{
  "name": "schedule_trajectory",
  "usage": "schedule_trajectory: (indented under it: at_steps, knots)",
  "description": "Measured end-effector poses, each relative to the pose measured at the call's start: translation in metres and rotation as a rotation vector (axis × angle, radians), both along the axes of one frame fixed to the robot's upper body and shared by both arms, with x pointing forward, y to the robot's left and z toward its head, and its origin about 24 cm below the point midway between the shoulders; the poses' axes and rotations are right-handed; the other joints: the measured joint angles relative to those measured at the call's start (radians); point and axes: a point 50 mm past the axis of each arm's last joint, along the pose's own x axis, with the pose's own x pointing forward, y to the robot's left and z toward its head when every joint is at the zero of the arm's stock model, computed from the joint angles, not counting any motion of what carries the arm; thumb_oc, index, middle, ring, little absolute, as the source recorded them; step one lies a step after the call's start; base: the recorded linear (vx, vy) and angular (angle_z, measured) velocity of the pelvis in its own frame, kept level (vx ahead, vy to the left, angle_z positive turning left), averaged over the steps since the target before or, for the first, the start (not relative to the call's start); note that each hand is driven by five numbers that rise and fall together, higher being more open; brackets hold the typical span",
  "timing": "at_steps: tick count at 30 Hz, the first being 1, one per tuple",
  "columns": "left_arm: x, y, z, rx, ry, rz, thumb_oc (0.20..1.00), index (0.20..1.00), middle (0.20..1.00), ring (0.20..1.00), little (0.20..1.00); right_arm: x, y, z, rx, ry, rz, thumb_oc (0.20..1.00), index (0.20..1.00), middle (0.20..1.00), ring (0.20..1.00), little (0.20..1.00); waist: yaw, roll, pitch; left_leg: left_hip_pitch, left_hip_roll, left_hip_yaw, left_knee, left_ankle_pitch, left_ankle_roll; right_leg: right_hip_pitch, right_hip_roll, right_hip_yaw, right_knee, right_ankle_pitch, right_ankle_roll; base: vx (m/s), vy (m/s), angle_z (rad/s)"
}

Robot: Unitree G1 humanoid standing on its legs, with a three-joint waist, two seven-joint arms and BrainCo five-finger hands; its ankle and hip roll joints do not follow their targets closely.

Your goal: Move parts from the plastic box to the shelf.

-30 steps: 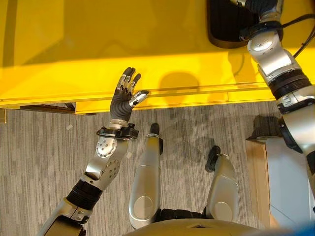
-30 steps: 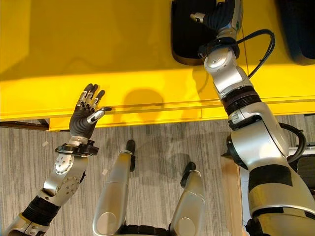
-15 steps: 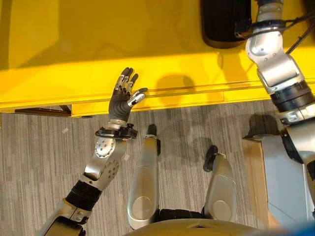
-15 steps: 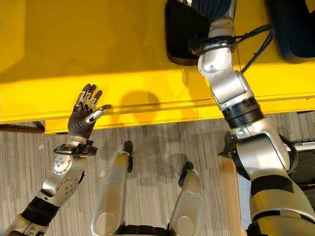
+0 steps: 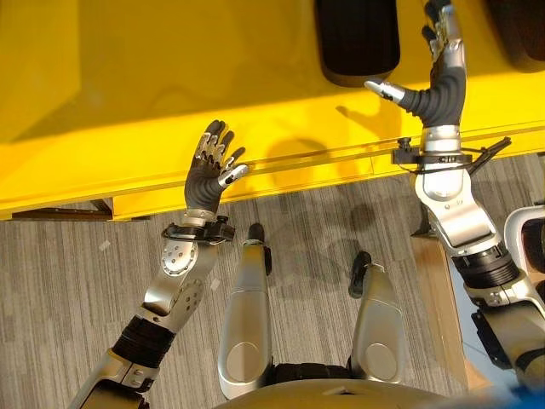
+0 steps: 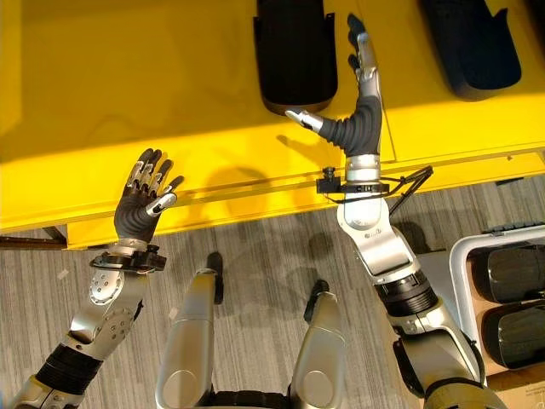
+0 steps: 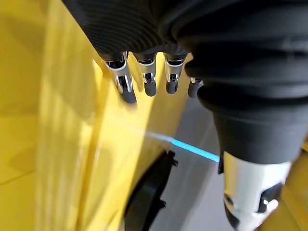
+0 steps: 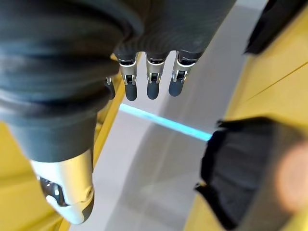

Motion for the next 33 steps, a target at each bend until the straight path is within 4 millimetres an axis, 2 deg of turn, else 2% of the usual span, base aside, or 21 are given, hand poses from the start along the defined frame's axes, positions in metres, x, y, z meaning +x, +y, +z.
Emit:
schedule_trajectory:
  at_steps: [5, 8, 11, 20, 25, 27, 30, 33]
  knots:
    - [-0.003, 0.006, 0.007, -0.026, -0.032, 0.035, 1.000, 1.000, 1.000, 1.000, 1.000, -0.017, -0.005, -0.021, 0.020, 0.051, 0.038, 1.000, 1.000, 1.000, 1.000, 1.000, -0.022, -0.001, 0.000, 0.039, 0.019, 0.010, -0.036, 0.009, -0.014, 0.013, 0.010, 0.002, -0.005, -0.004, -0.008, 0.00, -0.020, -0.08]
    - [-0.010, 0.010, 0.022, -0.065, -0.104, 0.059, 1.000, 1.000, 1.000, 1.000, 1.000, -0.030, -0.011, -0.032, 0.043, 0.074, 0.054, 1.000, 1.000, 1.000, 1.000, 1.000, -0.024, -0.003, 0.001, 0.064, 0.032, 0.017, -0.049, 0.007, -0.019, 0.025, 0.022, 0.006, -0.006, -0.006, -0.011, 0.00, -0.032, -0.11]
    - [-0.020, 0.010, 0.040, -0.074, -0.215, 0.064, 1.000, 1.000, 1.000, 1.000, 1.000, -0.040, -0.011, -0.033, 0.039, 0.059, 0.083, 1.000, 1.000, 1.000, 1.000, 1.000, -0.035, -0.003, 0.000, 0.081, 0.046, 0.018, -0.059, 0.006, -0.022, 0.033, 0.037, 0.007, -0.004, -0.013, -0.020, 0.00, -0.030, -0.09]
    - [-0.019, 0.013, 0.049, -0.089, -0.264, 0.128, 1.000, 1.000, 1.000, 1.000, 1.000, -0.040, -0.011, -0.033, 0.082, 0.077, 0.154, 1.000, 1.000, 1.000, 1.000, 1.000, -0.043, -0.006, 0.000, 0.103, 0.071, 0.026, -0.073, 0.007, -0.037, 0.032, 0.060, 0.017, -0.001, -0.016, -0.027, 0.00, -0.029, -0.08]
    - [-0.013, 0.007, 0.080, -0.033, -0.413, 0.191, 1.000, 1.000, 1.000, 1.000, 1.000, -0.039, -0.007, -0.033, 0.108, 0.090, 0.205, 1.000, 1.000, 1.000, 1.000, 1.000, -0.054, -0.019, 0.001, 0.137, 0.079, 0.052, -0.087, 0.007, -0.041, 0.038, 0.066, 0.040, 0.004, -0.018, -0.030, 0.00, -0.011, -0.12]
    - [-0.011, 0.006, 0.081, -0.031, -0.421, 0.210, 1.000, 1.000, 1.000, 1.000, 1.000, -0.039, -0.006, -0.032, 0.116, 0.089, 0.216, 1.000, 1.000, 1.000, 1.000, 1.000, -0.067, -0.020, 0.001, 0.138, 0.085, 0.052, -0.087, 0.007, -0.042, 0.036, 0.070, 0.041, 0.006, -0.019, -0.032, 0.00, -0.007, -0.04]
    - [0.010, 0.004, 0.072, -0.026, -0.344, 0.246, 1.000, 1.000, 1.000, 1.000, 1.000, -0.038, 0.001, -0.027, 0.118, 0.078, 0.251, 1.000, 1.000, 1.000, 1.000, 1.000, -0.079, -0.020, 0.001, 0.138, 0.087, 0.055, -0.086, 0.005, -0.045, 0.028, 0.073, 0.048, 0.014, -0.021, -0.034, 0.00, -0.002, -0.07]
    - [0.010, 0.005, 0.065, -0.038, -0.316, 0.261, 1.000, 1.000, 1.000, 1.000, 1.000, -0.038, 0.001, -0.028, 0.122, 0.083, 0.250, 1.000, 1.000, 1.000, 1.000, 1.000, -0.094, -0.021, 0.000, 0.139, 0.088, 0.057, -0.087, 0.004, -0.046, 0.025, 0.074, 0.050, 0.014, -0.021, -0.035, 0.00, 0.000, -0.01]
